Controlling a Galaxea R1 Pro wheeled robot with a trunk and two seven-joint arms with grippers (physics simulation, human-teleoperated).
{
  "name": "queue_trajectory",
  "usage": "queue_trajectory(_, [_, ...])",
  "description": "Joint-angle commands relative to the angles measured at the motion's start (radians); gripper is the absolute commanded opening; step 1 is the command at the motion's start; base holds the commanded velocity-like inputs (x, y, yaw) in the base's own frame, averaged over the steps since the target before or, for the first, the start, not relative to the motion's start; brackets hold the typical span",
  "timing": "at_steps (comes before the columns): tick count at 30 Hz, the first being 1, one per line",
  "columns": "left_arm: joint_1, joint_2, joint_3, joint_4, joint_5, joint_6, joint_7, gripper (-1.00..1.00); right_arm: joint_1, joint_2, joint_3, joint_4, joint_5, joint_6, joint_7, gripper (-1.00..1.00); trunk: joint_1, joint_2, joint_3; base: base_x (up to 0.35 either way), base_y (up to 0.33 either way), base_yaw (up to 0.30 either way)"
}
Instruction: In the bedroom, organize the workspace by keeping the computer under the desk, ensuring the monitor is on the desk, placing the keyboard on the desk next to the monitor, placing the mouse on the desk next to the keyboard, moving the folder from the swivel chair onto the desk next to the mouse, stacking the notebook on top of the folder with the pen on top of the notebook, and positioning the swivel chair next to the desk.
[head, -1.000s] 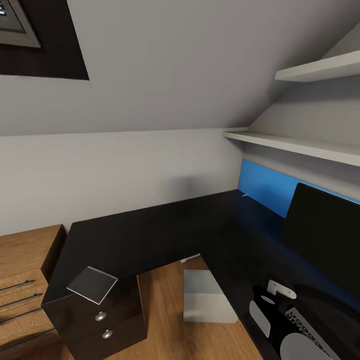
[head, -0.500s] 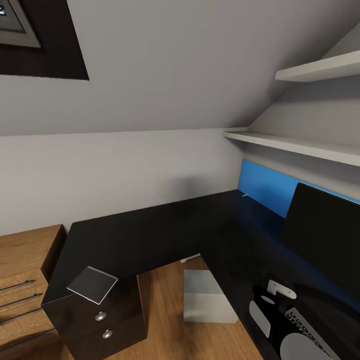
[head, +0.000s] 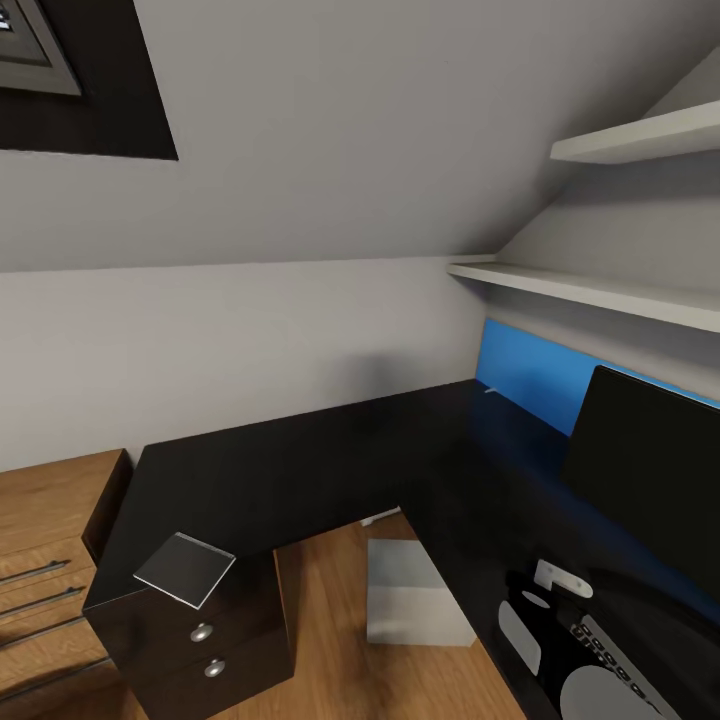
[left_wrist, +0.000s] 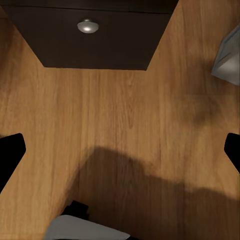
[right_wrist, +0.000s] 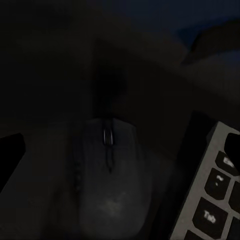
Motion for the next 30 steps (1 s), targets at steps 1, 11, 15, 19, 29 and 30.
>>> queue_trajectory(1, [0.000, 0.000, -0.001, -0.005, 0.008, 0.005, 0.006, 1.00, -0.001, -0.001, 0.006, -0.001, -0.010, -0.003, -0.005, 1.00, 0.000, -0.001, -0.001, 0.000, 0.000, 0.000])
queue_trajectory(11, [0.000, 0.000, -0.003, 0.019, 0.007, 0.007, 0.007, 1.00, 0.003, 0.068, 0.013, -0.132, 0.001, 0.001, -0.021, 1.00, 0.000, -0.001, -0.001, 0.000, 0.000, 0.016])
queue_trajectory(15, [0.000, 0.000, -0.005, 0.056, 0.002, 0.005, 0.005, 1.00, 0.004, 0.116, 0.050, -0.141, 0.032, 0.001, -0.040, 1.00, 0.000, -0.001, -0.001, 0.000, 0.000, 0.227])
queue_trajectory(19, [0.000, 0.001, -0.005, 0.063, 0.002, 0.005, 0.005, 1.00, 0.006, 0.145, 0.088, -0.141, 0.059, 0.000, -0.060, 1.00, 0.000, -0.001, -0.001, 0.000, 0.000, 0.266])
queue_trajectory(29, [0.000, 0.021, -0.003, 0.065, 0.003, 0.003, 0.010, 1.00, 0.009, 0.221, 0.239, -0.088, 0.075, -0.012, -0.067, 1.00, 0.000, -0.001, -0.001, 0.000, 0.000, 0.278])
queue_trajectory(30, [0.000, 0.023, -0.002, 0.065, 0.004, 0.003, 0.011, 1.00, 0.011, 0.221, 0.256, -0.072, 0.075, -0.025, -0.065, 1.00, 0.000, -0.001, -0.001, 0.000, 0.000, 0.280])
